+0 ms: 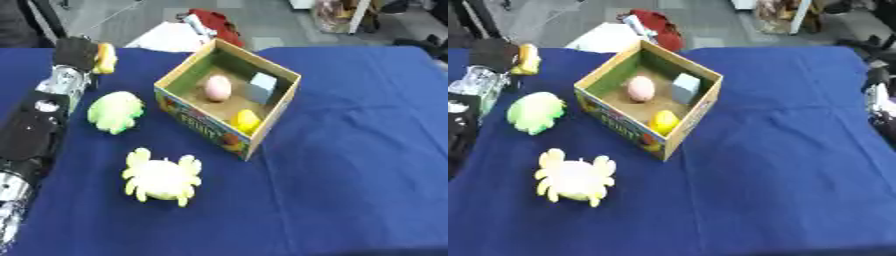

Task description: Pick up objects on the table and place them in the box.

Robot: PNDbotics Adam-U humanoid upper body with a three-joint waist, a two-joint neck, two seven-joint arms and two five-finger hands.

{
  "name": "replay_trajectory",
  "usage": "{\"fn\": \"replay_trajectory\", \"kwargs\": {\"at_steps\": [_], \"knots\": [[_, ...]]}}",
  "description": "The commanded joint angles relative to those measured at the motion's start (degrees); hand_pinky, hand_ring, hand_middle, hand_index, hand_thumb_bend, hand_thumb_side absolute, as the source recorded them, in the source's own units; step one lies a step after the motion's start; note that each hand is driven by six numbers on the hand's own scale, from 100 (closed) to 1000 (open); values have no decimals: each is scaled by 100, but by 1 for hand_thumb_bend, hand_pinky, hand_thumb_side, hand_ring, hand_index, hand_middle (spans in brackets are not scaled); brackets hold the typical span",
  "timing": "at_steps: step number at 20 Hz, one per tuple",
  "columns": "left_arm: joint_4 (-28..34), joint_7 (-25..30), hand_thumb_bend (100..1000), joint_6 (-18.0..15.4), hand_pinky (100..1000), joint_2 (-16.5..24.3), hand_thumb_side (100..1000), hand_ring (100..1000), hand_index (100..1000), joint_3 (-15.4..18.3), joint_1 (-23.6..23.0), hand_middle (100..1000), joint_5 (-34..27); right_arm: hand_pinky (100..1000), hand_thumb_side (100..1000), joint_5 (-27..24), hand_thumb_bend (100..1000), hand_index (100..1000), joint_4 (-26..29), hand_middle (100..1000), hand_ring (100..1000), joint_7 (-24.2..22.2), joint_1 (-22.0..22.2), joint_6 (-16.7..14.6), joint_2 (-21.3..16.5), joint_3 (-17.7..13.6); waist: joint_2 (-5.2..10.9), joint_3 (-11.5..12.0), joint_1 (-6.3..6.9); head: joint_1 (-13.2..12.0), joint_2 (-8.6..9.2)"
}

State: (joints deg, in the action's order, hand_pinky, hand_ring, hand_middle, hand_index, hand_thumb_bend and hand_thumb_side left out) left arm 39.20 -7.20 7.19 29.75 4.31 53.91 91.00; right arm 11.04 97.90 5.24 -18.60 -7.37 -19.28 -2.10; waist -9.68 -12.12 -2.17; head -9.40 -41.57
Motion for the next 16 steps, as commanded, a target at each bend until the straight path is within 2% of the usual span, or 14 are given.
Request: {"fn": "replay_trajectory", "kwargs": {"at_steps": [1,5,9,12,16], "knots": [[609,-58,213,-304,506,345,100,394,507,-129,77,352,-469,619,570,34,100,801,51,608,569,34,-35,16,-89,-74,112,35,7,33,-11],[1607,93,171,-898,513,547,100,392,501,-492,-11,351,-1419,618,572,49,100,800,41,608,569,50,-13,21,-98,-90,144,85,33,158,-42],[2382,524,142,-1460,518,541,101,394,498,-968,-55,354,-2274,618,574,53,100,800,34,608,569,35,-6,14,-90,-76,163,80,54,230,-61],[2582,928,131,-1794,532,367,130,406,523,-1314,-27,369,-2641,619,574,57,100,800,28,608,569,16,2,14,-88,-66,181,55,53,237,-74],[2394,1279,132,-2129,568,-33,150,436,572,-1595,47,408,-2733,618,575,59,100,800,26,608,569,0,6,19,-71,-59,190,6,39,209,-80]]}}
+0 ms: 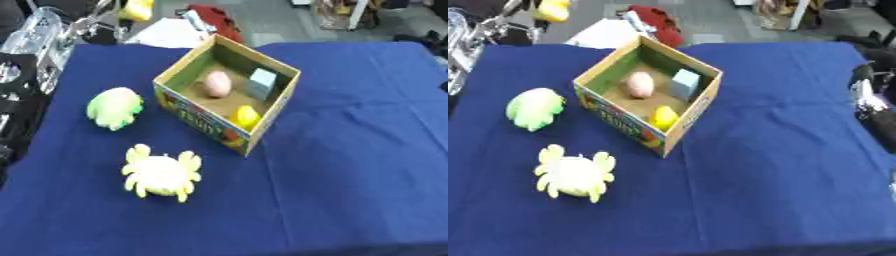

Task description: Pick up objects on the table and place them in the box.

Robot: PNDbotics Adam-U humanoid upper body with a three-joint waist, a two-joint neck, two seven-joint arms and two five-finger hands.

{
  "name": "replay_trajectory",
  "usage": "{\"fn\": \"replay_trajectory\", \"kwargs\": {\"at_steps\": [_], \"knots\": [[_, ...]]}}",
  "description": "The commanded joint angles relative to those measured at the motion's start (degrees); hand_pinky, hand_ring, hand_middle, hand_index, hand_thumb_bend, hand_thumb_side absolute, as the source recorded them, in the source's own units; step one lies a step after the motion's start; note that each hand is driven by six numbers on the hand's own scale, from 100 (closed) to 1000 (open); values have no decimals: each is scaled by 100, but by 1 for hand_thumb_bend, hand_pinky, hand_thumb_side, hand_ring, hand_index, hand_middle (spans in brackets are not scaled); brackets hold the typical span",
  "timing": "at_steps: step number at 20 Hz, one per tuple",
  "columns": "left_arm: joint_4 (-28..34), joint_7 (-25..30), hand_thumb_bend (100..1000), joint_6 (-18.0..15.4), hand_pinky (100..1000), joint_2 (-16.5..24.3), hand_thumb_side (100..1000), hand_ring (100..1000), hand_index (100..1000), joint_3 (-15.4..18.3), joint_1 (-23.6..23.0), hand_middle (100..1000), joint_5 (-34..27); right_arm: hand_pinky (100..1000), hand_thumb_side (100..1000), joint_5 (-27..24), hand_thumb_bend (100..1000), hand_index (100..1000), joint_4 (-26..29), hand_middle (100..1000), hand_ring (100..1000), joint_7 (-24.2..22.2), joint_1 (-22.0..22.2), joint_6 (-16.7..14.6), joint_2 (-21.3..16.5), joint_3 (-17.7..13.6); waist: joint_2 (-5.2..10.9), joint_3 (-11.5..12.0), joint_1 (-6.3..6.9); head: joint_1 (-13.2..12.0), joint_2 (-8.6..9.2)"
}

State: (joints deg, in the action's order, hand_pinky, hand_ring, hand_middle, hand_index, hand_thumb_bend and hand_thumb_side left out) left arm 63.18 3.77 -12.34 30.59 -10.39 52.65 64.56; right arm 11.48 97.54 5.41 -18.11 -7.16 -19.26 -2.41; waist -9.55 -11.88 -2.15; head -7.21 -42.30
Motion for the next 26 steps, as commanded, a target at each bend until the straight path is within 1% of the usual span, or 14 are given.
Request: {"fn": "replay_trajectory", "kwargs": {"at_steps": [1,5,6,8,9,10,11,12,13,14,16,19,24,26], "knots": [[-94,219,133,-241,578,-223,152,445,582,-170,191,419,-107,618,576,15,100,800,60,608,569,-20,-40,-1,-64,-26,175,-31,35,-18,-7],[-289,281,167,-531,645,-476,158,518,684,-355,202,511,-214,619,583,6,100,803,61,611,572,-59,-48,-21,-27,-7,159,-87,30,-34,-1],[-290,318,254,-589,694,-485,165,592,772,-399,188,599,-245,620,590,1,100,804,61,612,573,-72,-46,-30,-25,-7,153,-91,29,-31,6],[-271,445,376,-656,740,-476,178,669,871,-464,169,695,-225,621,595,-11,100,804,59,613,574,-83,-40,-39,-30,-17,145,-90,29,-31,10],[-254,505,401,-666,753,-462,188,688,891,-479,160,717,-170,621,596,-15,100,804,58,613,574,-84,-40,-42,-29,-23,143,-88,32,-32,10],[-232,546,431,-666,777,-446,335,720,917,-476,149,752,-119,621,596,-18,100,805,57,613,574,-85,-41,-44,-27,-27,142,-86,34,-29,12],[-198,566,454,-659,790,-420,408,738,928,-460,129,770,-95,622,596,-21,100,805,57,614,575,-89,-43,-48,-25,-29,142,-83,36,-23,16],[-151,576,465,-654,802,-388,446,751,933,-442,107,787,-93,623,596,-21,100,805,57,614,575,-95,-45,-51,-23,-29,142,-80,37,-17,22],[-64,573,464,-650,804,-331,445,752,933,-413,77,789,-113,623,595,-22,100,805,56,614,575,-101,-45,-54,-22,-29,142,-74,39,-13,30],[50,569,444,-642,798,-261,409,742,924,-377,40,776,-158,623,595,-22,100,805,54,614,575,-107,-44,-56,-23,-30,144,-65,40,-11,34],[391,586,373,-605,776,-48,247,686,887,-276,-62,719,-349,623,595,-23,100,805,49,614,575,-108,-33,-55,-33,-37,150,-32,42,-8,34],[958,869,318,-533,771,404,187,670,871,-105,-275,701,-948,623,596,-24,100,806,41,614,576,-104,-22,-53,-48,-51,166,61,55,-9,31],[1616,1819,273,-374,776,1246,253,674,874,178,-801,708,-2146,623,597,-19,100,806,25,614,575,-104,-10,-51,-70,-71,187,201,73,0,37],[1662,2205,290,-238,786,1499,354,695,892,250,-1025,733,-2471,623,598,-17,100,806,18,614,575,-98,7,-46,-89,-81,196,258,83,12,32]]}}
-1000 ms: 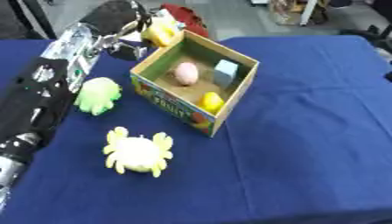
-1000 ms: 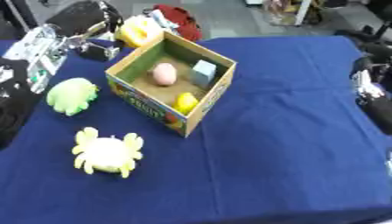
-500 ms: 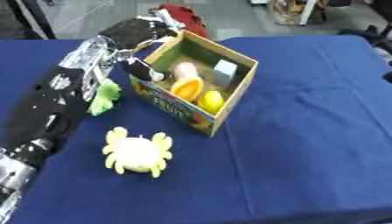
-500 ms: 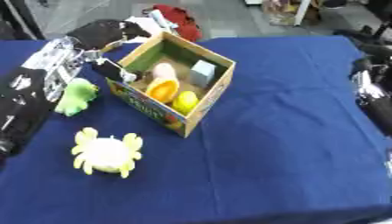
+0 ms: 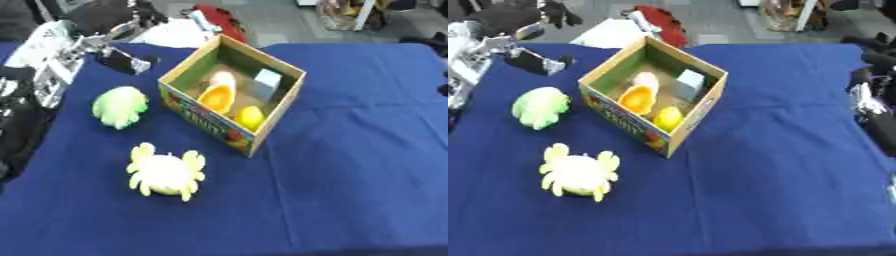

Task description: Pick up objects on the table and place them in the box.

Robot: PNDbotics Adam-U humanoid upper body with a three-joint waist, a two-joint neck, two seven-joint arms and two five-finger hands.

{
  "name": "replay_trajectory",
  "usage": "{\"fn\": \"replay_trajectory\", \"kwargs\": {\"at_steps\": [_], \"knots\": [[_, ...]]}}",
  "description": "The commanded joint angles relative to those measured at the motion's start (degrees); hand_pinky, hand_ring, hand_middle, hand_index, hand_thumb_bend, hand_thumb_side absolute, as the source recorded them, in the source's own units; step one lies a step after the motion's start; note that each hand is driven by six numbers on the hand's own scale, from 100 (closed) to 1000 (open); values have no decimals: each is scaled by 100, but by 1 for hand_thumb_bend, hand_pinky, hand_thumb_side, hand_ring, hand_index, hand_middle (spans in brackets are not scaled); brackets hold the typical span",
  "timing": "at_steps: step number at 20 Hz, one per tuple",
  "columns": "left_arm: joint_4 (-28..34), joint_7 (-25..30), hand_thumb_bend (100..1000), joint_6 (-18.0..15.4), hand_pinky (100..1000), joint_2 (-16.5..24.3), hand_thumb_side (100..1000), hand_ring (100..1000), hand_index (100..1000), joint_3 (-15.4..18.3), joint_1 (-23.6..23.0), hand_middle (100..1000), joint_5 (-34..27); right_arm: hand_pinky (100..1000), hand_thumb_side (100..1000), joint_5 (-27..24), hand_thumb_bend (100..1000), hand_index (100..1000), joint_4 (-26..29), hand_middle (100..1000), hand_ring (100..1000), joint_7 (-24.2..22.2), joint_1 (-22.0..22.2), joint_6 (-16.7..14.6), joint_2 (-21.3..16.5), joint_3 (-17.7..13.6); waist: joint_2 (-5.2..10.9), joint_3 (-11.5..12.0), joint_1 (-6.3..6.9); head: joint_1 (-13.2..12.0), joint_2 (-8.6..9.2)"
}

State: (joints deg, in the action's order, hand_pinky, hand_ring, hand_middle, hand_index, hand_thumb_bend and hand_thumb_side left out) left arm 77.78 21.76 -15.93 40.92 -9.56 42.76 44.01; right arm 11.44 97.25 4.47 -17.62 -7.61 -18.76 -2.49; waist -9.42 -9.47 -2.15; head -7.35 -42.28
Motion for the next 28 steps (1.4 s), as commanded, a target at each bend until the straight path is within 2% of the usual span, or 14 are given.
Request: {"fn": "replay_trajectory", "kwargs": {"at_steps": [1,4,8,10,12,15,20,22,24,25,26,27,28], "knots": [[178,603,298,182,788,543,383,700,897,181,-123,739,-514,623,599,-13,100,805,42,614,575,-1,-36,2,-143,-77,187,47,88,26,24],[-41,1099,359,332,811,594,533,738,928,134,-249,780,-594,623,600,-14,100,805,30,614,580,-12,-38,4,-131,-68,199,98,97,26,17],[-549,1585,506,444,845,415,691,790,962,-56,-181,839,-301,622,600,-13,100,805,17,614,582,-50,-34,2,-125,-51,222,99,86,20,4],[-821,1592,527,497,844,255,710,792,963,-131,-119,842,-57,622,600,-17,100,805,6,614,582,-59,-21,6,-123,-51,232,92,74,13,-8],[-1075,1556,617,532,838,77,759,806,971,-199,-83,854,187,622,600,-19,100,805,-3,613,582,-72,-14,6,-117,-49,235,81,59,10,-10],[-1407,1472,688,526,830,-171,776,813,977,-269,-7,860,537,622,600,-20,100,805,-9,614,582,-76,-10,6,-107,-55,232,76,49,1,-13],[-1807,1203,725,530,820,-464,785,809,975,-301,112,858,983,622,600,-28,100,805,-7,614,582,-88,19,1,-87,-52,220,55,36,-18,-26],[-1899,1091,715,521,800,-537,772,787,964,-314,135,841,1093,622,601,-30,100,807,-7,614,582,-88,24,0,-81,-55,213,45,34,-27,-34],[-1965,1024,653,506,769,-581,703,755,948,-330,139,820,1152,622,600,-30,100,807,-9,614,582,-88,29,-1,-74,-57,207,34,32,-31,-35],[-1985,1002,583,505,739,-592,584,719,922,-334,139,788,1173,622,600,-30,100,807,-11,614,581,-88,31,-1,-72,-58,204,29,32,-33,-36],[-1992,980,553,509,718,-596,527,693,906,-335,136,769,1195,622,601,-30,100,807,-14,613,581,-87,33,-1,-69,-61,201,23,32,-35,-37],[-1989,959,496,514,678,-594,413,639,864,-333,132,718,1211,622,600,-30,100,807,-16,613,581,-85,36,-1,-68,-63,200,19,33,-34,-39],[-1977,939,464,519,658,-587,347,613,846,-329,130,688,1214,622,600,-29,100,807,-18,613,581,-84,38,-1,-67,-65,199,17,35,-34,-40]]}}
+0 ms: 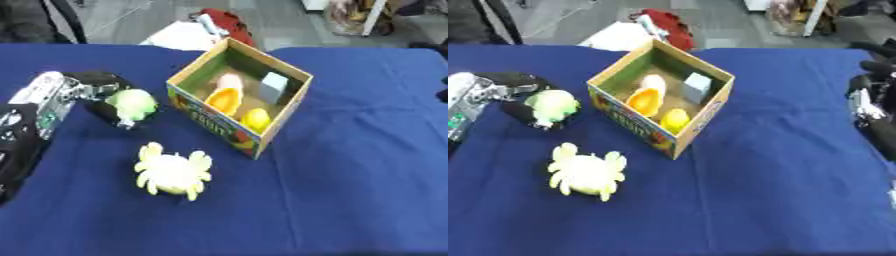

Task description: Pick up objects on the table and place them in the box.

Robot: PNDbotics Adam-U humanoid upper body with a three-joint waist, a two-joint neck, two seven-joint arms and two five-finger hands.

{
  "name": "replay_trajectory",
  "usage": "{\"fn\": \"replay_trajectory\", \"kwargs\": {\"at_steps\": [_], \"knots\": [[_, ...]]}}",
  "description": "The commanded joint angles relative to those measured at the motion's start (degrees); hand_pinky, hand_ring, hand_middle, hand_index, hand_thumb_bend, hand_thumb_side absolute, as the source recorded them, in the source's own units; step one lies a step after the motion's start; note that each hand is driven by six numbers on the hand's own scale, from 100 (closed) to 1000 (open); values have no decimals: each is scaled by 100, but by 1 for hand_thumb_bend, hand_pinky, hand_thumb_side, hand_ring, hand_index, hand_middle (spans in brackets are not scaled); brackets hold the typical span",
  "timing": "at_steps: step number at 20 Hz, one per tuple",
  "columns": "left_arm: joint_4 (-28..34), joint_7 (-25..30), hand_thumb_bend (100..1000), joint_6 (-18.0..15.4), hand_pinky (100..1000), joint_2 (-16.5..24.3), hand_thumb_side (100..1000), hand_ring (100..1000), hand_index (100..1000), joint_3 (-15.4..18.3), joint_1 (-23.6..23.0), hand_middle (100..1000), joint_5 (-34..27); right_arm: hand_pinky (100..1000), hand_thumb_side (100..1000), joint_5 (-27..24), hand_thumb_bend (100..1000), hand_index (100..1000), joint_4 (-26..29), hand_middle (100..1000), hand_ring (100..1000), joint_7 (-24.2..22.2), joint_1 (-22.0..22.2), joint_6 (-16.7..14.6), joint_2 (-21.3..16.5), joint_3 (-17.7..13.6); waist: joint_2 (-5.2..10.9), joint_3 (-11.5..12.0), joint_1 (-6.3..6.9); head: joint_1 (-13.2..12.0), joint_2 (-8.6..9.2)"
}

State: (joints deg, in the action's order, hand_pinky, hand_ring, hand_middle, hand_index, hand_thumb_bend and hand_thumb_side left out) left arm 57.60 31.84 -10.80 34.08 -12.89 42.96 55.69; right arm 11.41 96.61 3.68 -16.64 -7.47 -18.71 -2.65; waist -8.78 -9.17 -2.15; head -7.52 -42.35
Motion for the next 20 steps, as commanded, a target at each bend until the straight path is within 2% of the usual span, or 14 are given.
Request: {"fn": "replay_trajectory", "kwargs": {"at_steps": [1,2,3,9,12,15,20], "knots": [[66,-92,380,14,604,111,197,553,804,14,111,624,41,622,600,-25,100,807,44,613,581,-2,-58,-15,-70,-52,135,-13,37,-17,-33],[115,-133,332,26,577,130,196,524,780,32,112,592,28,622,600,-24,100,807,41,613,581,1,-56,-15,-69,-56,136,-12,40,-17,-33],[180,-186,228,41,539,151,192,470,728,54,115,529,7,622,600,-24,100,807,38,613,581,4,-56,-15,-68,-58,136,-10,42,-15,-31],[950,-266,176,26,525,385,185,426,691,226,268,483,-149,622,598,-13,100,807,20,613,581,5,-41,-16,-79,-65,161,-7,55,-8,-45],[1305,-386,171,61,538,375,181,431,698,323,570,483,-161,622,598,-8,100,807,7,613,581,8,-12,-14,-90,-68,205,-7,66,3,-85],[1404,-663,154,97,550,149,170,422,699,343,929,473,-44,622,598,-5,100,808,-5,613,581,-18,11,-20,-90,-46,244,-21,66,17,-119],[1055,-1043,160,-72,562,-595,173,438,709,114,1392,487,205,622,596,-11,100,808,-17,612,581,-70,6,-29,-65,3,243,-144,43,-17,-132]]}}
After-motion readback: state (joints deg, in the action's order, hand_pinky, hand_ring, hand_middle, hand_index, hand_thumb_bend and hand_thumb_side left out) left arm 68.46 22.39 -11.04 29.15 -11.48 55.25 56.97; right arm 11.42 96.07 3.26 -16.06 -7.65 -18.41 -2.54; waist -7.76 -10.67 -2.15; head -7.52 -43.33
